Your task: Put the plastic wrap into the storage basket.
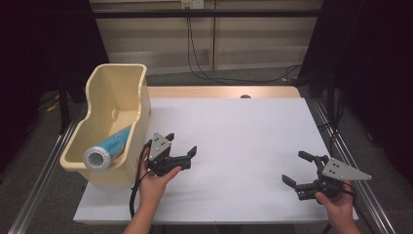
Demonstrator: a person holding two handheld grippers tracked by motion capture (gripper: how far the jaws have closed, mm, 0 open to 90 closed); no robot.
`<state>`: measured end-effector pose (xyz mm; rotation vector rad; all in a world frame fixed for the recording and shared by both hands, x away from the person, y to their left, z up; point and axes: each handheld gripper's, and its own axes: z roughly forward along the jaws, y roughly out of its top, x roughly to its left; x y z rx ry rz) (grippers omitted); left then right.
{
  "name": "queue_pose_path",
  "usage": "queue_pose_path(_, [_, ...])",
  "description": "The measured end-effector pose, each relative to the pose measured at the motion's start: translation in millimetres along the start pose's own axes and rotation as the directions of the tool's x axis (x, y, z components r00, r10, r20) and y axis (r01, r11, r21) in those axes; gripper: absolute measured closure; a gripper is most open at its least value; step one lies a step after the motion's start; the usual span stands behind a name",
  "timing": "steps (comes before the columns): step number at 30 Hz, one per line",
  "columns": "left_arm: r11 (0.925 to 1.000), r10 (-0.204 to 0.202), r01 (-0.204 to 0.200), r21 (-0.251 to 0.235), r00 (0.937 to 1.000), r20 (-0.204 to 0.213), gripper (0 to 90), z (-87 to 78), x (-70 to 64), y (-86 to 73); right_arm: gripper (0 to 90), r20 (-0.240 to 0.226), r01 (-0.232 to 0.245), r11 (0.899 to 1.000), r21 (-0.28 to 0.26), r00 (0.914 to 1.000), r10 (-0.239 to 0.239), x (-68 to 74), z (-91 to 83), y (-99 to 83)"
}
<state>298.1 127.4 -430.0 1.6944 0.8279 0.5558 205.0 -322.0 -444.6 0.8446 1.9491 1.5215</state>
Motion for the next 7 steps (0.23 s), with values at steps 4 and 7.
queue_pose_path(4, [1.0000, -0.001, 0.001, -0.005, 1.0000, -0.003, 8.7, -0.5, 1.0, -0.6, 1.7, 0.000, 0.004, 1.000, 0.001, 1.0000, -0.004, -0.1, -0.2, -0.2])
queue_pose_path(7, [1.0000, -0.008, 0.008, 0.002, 1.0000, -0.001, 8.1, 1.1, 0.6, -1.9, 1.7, 0.001, 0.004, 1.000, 0.000, 1.0000, -0.004, -0.6, -0.1, -0.4])
